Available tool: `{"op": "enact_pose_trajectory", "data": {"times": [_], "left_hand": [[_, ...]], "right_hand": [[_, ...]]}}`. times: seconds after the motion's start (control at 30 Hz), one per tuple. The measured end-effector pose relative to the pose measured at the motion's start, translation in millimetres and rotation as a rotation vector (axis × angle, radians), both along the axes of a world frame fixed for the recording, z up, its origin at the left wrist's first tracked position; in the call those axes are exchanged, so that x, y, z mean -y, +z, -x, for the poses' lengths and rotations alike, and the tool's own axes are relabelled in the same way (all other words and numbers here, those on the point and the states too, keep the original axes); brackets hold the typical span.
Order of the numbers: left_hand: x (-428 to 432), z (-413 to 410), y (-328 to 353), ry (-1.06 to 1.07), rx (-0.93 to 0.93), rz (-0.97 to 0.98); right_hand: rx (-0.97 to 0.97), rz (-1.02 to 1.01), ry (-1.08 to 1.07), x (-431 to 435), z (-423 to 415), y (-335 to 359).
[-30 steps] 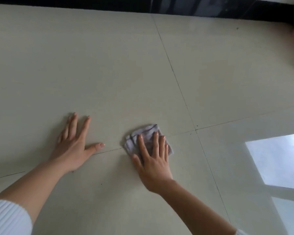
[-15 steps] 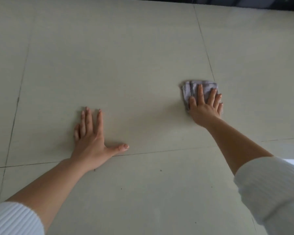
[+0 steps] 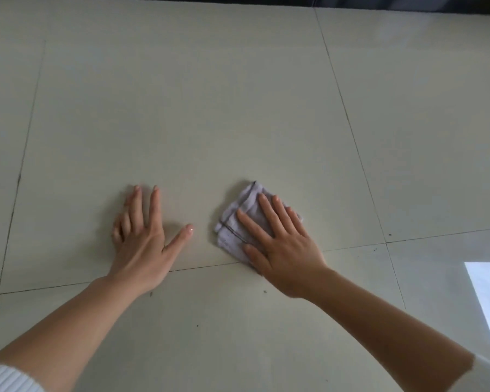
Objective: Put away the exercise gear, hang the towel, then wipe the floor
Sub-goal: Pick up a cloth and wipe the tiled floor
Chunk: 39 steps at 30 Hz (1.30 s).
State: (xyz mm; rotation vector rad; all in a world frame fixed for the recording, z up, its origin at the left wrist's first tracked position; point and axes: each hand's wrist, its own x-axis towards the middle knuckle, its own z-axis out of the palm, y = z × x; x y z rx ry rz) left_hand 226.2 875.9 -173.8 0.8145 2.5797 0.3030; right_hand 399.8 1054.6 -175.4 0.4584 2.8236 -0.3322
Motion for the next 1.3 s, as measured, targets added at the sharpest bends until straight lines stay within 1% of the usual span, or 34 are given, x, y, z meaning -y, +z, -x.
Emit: {"op": "enact_pose_trajectory", "data": {"times": [0.03,0.1,0.17,0.23,0.37,0.47,0.53,0.6,0.7,0.77,0.8,0.87,0.93,1.0,1.17,1.23,1.3], "left_hand": [[-3.2,2.6,0.1,0.025,-0.028,-0.034],[-13.4,16.5,-1.6,0.058,-0.130,-0.071],[-23.0,37.7,-4.8,0.088,-0.211,-0.070],[-29.0,54.6,-12.1,0.055,-0.245,-0.037],[-29.6,62.2,-24.7,-0.006,-0.299,-0.052],[-28.8,61.9,-24.4,-0.004,-0.322,-0.028],[-29.3,63.1,-24.0,0.008,-0.318,-0.019],[-29.2,62.9,-23.1,0.013,-0.313,-0.005],[-30.0,61.9,-20.1,0.016,-0.314,0.008],[-30.3,61.9,-18.5,0.028,-0.303,0.010],[-30.2,62.3,-18.1,0.035,-0.296,0.008],[-29.2,63.4,-18.3,0.034,-0.295,-0.001],[-28.5,63.9,-18.4,0.027,-0.298,-0.004],[-27.8,63.5,-19.0,0.022,-0.298,-0.008],[-28.7,63.4,-20.7,0.031,-0.292,-0.028],[-28.7,62.9,-20.7,0.031,-0.296,-0.035],[-28.7,62.7,-20.6,0.028,-0.302,-0.031]], "right_hand": [[0.017,-0.015,-0.040,-8.9,-5.2,-0.4],[0.034,-0.038,-0.221,-37.3,-3.2,-2.7],[0.029,-0.032,-0.427,-74.7,12.4,-4.6],[0.038,-0.032,-0.582,-116.6,33.3,-3.7],[0.086,0.016,-0.779,-176.1,85.3,-1.8],[0.085,0.046,-0.859,-178.6,131.4,-6.0],[0.062,0.033,-0.807,-165.9,165.1,-8.7],[0.023,0.049,-0.660,-140.4,200.1,-7.8],[-0.015,0.096,-0.316,-76.6,246.2,-5.8],[-0.030,0.119,-0.063,-32.5,263.5,-4.8],[-0.024,0.125,0.029,-20.3,267.7,-4.5],[-0.013,0.113,0.130,-24.5,271.6,-5.2],[-0.025,0.069,0.125,-52.9,269.6,-5.9],[-0.048,0.037,-0.021,-89.4,262.8,-8.3],[-0.028,-0.034,-0.587,-171.5,228.4,-11.4],[-0.002,-0.056,-0.795,-184.6,226.3,-11.5],[0.026,-0.049,-0.936,-183.0,242.2,-11.1]]}}
